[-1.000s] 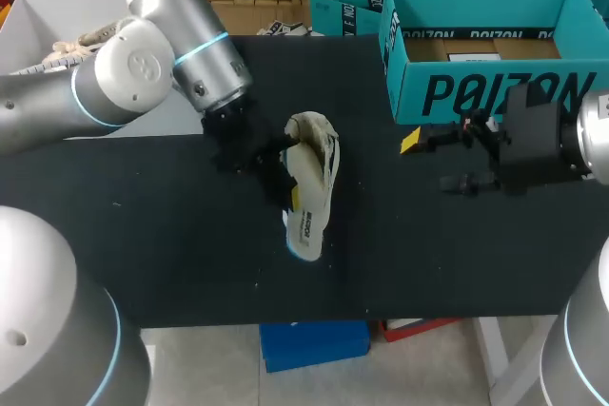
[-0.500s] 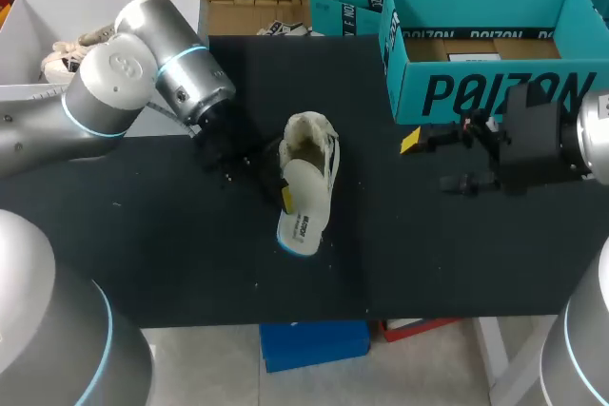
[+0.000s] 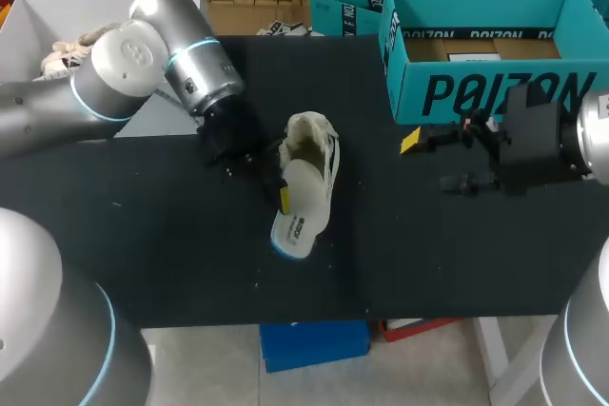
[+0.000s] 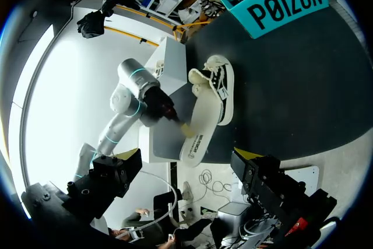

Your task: Take the shoe out of the shoebox, open the shoe tongue, remove and reinsert the insole, then place the shoe into the shoebox

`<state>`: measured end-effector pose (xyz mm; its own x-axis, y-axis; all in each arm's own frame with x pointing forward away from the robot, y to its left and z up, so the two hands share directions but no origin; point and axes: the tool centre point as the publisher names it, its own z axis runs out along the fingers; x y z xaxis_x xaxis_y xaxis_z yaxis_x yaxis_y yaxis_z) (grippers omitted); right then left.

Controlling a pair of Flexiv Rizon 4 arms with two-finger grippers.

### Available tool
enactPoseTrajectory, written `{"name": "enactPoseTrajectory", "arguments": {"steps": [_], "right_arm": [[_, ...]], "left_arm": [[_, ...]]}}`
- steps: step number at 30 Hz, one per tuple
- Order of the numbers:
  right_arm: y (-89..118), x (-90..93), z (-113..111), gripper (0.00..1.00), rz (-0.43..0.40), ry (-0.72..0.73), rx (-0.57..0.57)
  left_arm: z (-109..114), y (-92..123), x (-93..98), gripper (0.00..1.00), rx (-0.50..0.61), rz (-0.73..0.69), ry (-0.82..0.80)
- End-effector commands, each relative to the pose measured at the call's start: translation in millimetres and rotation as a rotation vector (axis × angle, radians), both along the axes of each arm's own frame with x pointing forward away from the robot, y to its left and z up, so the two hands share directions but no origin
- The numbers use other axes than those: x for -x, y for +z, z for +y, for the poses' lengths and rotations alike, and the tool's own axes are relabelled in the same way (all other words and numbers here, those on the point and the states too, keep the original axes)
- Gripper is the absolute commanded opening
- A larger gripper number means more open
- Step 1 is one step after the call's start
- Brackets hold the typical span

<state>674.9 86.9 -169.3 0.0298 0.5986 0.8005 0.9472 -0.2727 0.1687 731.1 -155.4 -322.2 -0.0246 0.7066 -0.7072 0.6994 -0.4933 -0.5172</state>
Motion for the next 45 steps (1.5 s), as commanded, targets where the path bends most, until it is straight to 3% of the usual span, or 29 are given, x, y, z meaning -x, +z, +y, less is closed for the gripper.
{"name": "enactPoseTrajectory", "arguments": {"steps": [1, 10, 23, 45], "right_arm": [[0, -0.5, 1, 1.00, 0.000, 0.000, 0.000], [0, -0.5, 1, 1.00, 0.000, 0.000, 0.000], [0, -0.5, 1, 1.00, 0.000, 0.000, 0.000], [0, -0.5, 1, 1.00, 0.000, 0.000, 0.000]], "left_arm": [[-4, 7, -6.0, 0.00, -0.071, -0.032, -0.078], [3, 2, -3.8, 0.00, -0.153, -0.044, -0.124], [20, -6, 6.3, 0.00, -0.177, -0.014, -0.076], [0, -18, -36.3, 0.00, -0.152, -0.041, -0.058]]}}
